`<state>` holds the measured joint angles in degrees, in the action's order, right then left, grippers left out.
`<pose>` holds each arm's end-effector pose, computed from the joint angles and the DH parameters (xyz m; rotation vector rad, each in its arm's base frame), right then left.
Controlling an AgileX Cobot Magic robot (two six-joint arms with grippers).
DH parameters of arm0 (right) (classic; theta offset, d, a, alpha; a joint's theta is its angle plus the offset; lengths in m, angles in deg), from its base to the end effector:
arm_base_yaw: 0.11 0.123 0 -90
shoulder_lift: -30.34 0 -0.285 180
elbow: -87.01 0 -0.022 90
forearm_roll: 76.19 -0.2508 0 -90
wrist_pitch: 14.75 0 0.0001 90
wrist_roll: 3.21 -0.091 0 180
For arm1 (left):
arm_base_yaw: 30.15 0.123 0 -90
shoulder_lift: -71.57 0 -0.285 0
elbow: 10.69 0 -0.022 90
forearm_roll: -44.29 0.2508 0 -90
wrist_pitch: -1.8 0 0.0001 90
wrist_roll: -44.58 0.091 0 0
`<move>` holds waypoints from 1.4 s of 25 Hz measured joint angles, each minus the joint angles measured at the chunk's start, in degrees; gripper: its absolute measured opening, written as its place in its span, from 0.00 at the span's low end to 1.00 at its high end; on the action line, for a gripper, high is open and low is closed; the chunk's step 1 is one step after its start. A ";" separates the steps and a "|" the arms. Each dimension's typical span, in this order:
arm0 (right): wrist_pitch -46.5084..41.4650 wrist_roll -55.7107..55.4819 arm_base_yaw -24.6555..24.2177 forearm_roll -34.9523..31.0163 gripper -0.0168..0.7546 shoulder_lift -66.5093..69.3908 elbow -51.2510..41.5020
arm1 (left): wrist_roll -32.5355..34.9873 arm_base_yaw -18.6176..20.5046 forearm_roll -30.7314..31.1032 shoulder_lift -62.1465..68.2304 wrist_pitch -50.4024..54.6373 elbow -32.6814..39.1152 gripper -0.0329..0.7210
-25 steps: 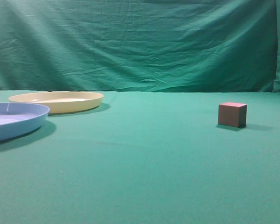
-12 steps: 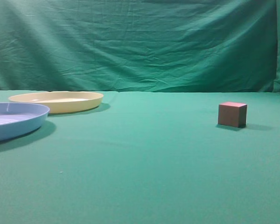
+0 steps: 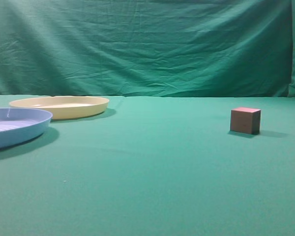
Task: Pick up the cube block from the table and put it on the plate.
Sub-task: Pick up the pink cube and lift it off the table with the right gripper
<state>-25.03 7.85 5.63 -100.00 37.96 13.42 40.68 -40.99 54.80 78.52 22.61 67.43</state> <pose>0.0518 0.0118 0.2198 0.0358 1.5896 0.3045 0.0527 -0.0041 0.1765 0.2237 1.8281 -0.0001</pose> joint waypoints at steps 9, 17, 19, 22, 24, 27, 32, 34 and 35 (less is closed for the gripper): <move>-19.94 6.23 0.00 -0.15 0.02 20.46 16.40 | 0.00 0.00 0.00 0.00 0.00 0.00 0.04; -27.89 15.05 0.00 -0.21 0.02 36.74 27.56 | 0.00 0.00 0.00 0.00 0.00 0.00 0.04; -31.86 15.88 0.23 0.42 0.02 42.55 31.14 | 0.00 0.00 0.00 0.00 0.00 0.00 0.04; -32.87 15.89 3.81 3.67 0.02 50.66 35.34 | 0.00 0.00 0.00 0.00 0.00 0.00 0.04; -31.39 14.59 7.75 7.28 0.02 54.82 37.06 | 0.00 0.00 0.00 0.00 0.00 0.00 0.04; -27.46 9.88 13.29 13.45 0.02 61.29 38.72 | 0.00 0.00 0.00 0.00 0.00 0.00 0.04; -22.81 7.85 17.72 15.36 0.09 72.84 41.79 | 0.00 0.00 0.00 0.00 0.00 0.00 0.04; -20.88 7.85 18.89 15.36 0.25 77.09 42.75 | 0.00 0.00 0.00 0.00 0.00 0.00 0.04; -20.15 8.07 19.37 15.36 0.33 79.35 43.26 | 0.00 0.00 0.00 0.00 0.00 0.00 0.04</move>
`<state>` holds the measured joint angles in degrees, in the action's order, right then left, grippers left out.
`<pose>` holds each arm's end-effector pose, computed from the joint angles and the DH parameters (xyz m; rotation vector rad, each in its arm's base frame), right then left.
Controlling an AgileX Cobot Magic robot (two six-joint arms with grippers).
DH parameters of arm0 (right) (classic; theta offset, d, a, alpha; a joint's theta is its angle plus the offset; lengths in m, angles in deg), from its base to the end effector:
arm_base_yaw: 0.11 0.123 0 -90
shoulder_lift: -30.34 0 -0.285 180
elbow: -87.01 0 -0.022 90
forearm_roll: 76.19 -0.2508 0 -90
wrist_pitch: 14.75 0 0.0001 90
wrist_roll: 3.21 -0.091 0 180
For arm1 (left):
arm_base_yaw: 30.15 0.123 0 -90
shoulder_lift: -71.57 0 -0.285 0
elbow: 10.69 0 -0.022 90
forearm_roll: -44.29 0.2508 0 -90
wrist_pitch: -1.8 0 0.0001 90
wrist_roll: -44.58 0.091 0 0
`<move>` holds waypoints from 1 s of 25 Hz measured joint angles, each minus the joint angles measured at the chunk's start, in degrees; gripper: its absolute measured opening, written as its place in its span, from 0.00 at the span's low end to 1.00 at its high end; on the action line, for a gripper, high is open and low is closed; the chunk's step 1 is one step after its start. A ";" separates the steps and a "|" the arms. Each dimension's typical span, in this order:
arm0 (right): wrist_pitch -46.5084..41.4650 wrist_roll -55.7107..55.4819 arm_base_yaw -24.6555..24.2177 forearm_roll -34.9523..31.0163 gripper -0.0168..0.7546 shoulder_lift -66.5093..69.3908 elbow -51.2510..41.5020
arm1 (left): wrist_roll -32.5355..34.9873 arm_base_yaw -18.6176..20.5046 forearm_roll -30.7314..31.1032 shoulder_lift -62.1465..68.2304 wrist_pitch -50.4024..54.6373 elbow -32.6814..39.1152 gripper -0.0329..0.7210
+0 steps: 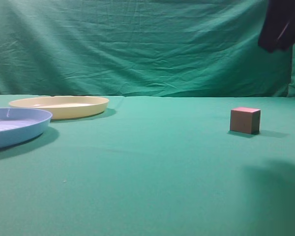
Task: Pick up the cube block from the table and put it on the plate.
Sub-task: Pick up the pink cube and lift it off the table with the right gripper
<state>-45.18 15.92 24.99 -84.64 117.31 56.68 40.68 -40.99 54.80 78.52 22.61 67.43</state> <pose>0.2386 0.1192 0.2356 -0.8438 2.4382 0.1825 0.0527 -0.0041 0.1765 0.2237 1.8281 -0.0001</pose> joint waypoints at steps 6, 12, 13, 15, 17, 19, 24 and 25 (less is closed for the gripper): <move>2.93 0.27 0.51 0.14 0.86 10.72 2.97 | 0.00 0.00 0.00 0.00 0.00 0.00 0.04; 9.38 -1.85 0.51 0.22 0.86 17.91 3.94 | 0.00 0.00 0.00 0.00 0.00 0.00 0.04; 10.39 -1.98 0.51 0.22 0.86 18.74 3.94 | 0.00 0.00 0.00 0.00 0.00 0.00 0.04; 11.72 -2.21 0.51 0.22 0.74 20.56 3.94 | 0.00 0.00 0.00 0.00 0.00 0.00 0.04; 12.89 -2.55 0.51 0.10 0.63 21.72 3.99 | 0.00 0.00 0.00 0.00 0.00 0.00 0.04; 13.30 -2.64 0.51 0.10 0.47 22.25 4.35 | 0.00 0.00 0.00 0.00 0.00 0.00 0.04; 10.34 -2.64 0.90 -0.12 0.33 22.37 10.95 | 0.00 0.00 0.00 0.00 0.00 0.00 0.04; 9.80 -2.64 1.40 -0.24 0.33 22.37 13.52 | 0.00 0.00 0.00 0.00 0.00 0.00 0.04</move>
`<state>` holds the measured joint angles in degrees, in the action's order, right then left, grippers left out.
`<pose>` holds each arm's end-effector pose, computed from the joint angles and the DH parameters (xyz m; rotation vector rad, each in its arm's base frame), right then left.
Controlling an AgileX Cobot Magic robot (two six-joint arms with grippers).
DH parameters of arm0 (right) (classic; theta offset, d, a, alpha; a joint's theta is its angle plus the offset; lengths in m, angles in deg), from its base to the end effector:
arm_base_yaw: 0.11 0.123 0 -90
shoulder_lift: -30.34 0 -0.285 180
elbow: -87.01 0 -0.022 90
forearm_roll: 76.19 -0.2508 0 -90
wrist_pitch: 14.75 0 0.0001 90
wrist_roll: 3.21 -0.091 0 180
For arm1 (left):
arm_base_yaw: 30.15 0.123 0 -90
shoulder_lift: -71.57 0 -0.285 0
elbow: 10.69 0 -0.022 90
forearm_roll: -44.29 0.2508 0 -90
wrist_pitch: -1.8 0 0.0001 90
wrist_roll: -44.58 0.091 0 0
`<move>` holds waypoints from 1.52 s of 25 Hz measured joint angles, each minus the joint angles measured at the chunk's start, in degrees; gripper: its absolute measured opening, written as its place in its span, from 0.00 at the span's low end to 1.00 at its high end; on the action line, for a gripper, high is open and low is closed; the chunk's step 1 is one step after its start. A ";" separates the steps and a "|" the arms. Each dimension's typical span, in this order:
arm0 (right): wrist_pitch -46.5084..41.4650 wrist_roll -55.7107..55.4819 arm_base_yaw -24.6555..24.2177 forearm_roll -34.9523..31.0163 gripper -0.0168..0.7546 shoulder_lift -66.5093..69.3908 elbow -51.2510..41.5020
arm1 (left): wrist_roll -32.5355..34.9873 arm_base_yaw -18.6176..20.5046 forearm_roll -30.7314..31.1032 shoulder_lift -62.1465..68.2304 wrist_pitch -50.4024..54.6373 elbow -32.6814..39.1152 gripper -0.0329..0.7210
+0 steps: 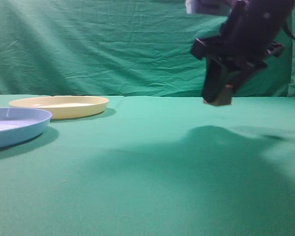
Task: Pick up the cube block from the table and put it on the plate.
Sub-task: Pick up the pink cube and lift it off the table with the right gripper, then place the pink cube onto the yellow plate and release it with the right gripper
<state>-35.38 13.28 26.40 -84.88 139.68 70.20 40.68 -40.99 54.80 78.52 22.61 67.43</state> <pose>0.3199 0.1650 0.1858 -0.7885 2.4431 0.1892 0.0527 -0.0041 0.1765 0.2237 1.8281 -0.0001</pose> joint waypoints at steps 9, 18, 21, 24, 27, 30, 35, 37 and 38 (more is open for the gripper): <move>-0.67 0.14 11.90 -0.49 0.33 14.03 31.82 | 0.00 0.00 0.00 0.00 0.00 0.00 0.04; -1.51 0.14 15.31 -0.61 0.33 37.08 57.59 | 0.00 0.00 0.00 0.00 0.00 0.00 0.04; -0.94 0.14 15.31 -1.27 0.40 38.79 58.85 | 0.00 0.00 0.00 0.00 0.00 0.00 0.04; -0.77 0.14 15.31 -2.39 0.68 38.92 59.11 | 0.00 0.00 0.00 0.00 0.00 0.00 0.04; -2.36 0.14 15.31 -2.91 0.86 38.92 59.35 | 0.00 0.00 0.00 0.00 0.00 0.00 0.04; -9.72 0.14 15.31 -2.28 0.85 37.27 60.29 | 0.00 0.00 0.00 0.00 0.00 0.00 0.04; -28.68 0.14 14.58 1.42 0.42 27.43 62.97 | 0.00 0.00 0.00 0.00 0.00 0.00 0.04; -35.41 -0.95 13.75 1.96 0.18 22.04 63.52 | 0.00 0.00 0.00 0.00 0.00 0.00 0.04; -38.46 -2.28 13.08 2.14 0.11 19.98 63.67 | 0.00 0.00 0.00 0.00 0.00 0.00 0.04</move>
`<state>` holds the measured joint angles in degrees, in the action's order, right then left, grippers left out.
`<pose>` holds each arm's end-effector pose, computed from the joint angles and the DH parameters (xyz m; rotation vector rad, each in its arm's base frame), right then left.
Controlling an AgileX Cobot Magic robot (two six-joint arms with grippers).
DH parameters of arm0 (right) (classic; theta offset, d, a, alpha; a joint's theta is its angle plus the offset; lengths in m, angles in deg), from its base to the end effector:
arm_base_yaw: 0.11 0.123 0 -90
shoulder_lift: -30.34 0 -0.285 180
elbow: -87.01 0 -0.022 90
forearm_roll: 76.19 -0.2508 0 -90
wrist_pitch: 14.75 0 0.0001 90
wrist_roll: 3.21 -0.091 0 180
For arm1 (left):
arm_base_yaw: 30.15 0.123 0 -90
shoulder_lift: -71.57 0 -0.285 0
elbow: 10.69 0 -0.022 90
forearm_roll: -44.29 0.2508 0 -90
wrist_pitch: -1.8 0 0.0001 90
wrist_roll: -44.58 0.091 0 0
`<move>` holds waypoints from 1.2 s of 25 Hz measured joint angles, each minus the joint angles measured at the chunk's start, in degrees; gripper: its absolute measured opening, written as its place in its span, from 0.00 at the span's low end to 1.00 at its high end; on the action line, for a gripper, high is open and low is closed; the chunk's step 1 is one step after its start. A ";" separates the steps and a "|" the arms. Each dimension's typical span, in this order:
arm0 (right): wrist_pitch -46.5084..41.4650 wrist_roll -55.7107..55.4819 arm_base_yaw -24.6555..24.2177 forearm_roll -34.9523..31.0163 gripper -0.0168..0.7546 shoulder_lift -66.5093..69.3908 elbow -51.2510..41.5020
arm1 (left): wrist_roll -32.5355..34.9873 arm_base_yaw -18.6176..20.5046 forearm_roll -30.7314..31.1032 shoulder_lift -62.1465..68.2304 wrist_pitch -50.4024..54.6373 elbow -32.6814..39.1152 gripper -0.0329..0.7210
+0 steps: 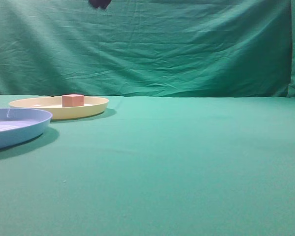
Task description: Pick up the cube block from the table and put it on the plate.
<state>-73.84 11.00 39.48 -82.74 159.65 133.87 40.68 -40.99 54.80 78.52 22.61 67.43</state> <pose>0.3663 0.3145 0.3275 -1.1001 2.2359 0.3352 0.0527 -0.0041 0.1765 0.2237 1.8281 -0.0001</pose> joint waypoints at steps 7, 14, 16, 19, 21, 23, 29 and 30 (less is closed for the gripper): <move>-8.05 -2.36 -2.15 1.07 0.02 -15.73 -6.50 | 0.00 0.00 0.00 0.00 0.00 0.00 0.04; 6.01 -0.58 -2.05 -2.41 0.02 -38.99 -36.06 | 0.00 0.00 0.00 0.00 0.00 0.00 0.04; 10.58 -0.58 -2.05 -3.84 0.02 -45.03 -45.34 | 0.00 0.00 0.00 0.00 0.00 0.00 0.04; 14.63 -0.47 -2.05 -5.32 0.02 -53.24 -55.75 | 0.00 0.00 0.00 0.00 0.00 0.00 0.04; 14.54 -0.47 -2.05 -6.15 0.02 -57.70 -60.76 | 0.00 0.00 0.00 0.00 0.00 0.00 0.04; 13.94 -0.47 -2.05 -5.49 0.02 -60.66 -63.82 | 0.00 0.00 0.00 0.00 0.00 0.00 0.04; 13.48 -5.44 -2.05 0.60 0.02 -68.49 -70.03 | 0.00 0.00 0.00 0.00 0.00 0.00 0.04; 13.62 -7.47 -2.05 2.19 0.02 -70.63 -71.69 | 0.00 0.00 0.00 0.00 0.00 0.00 0.04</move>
<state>-60.22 3.54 37.43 -80.55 89.03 62.18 40.68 -40.99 54.80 78.52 22.61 67.43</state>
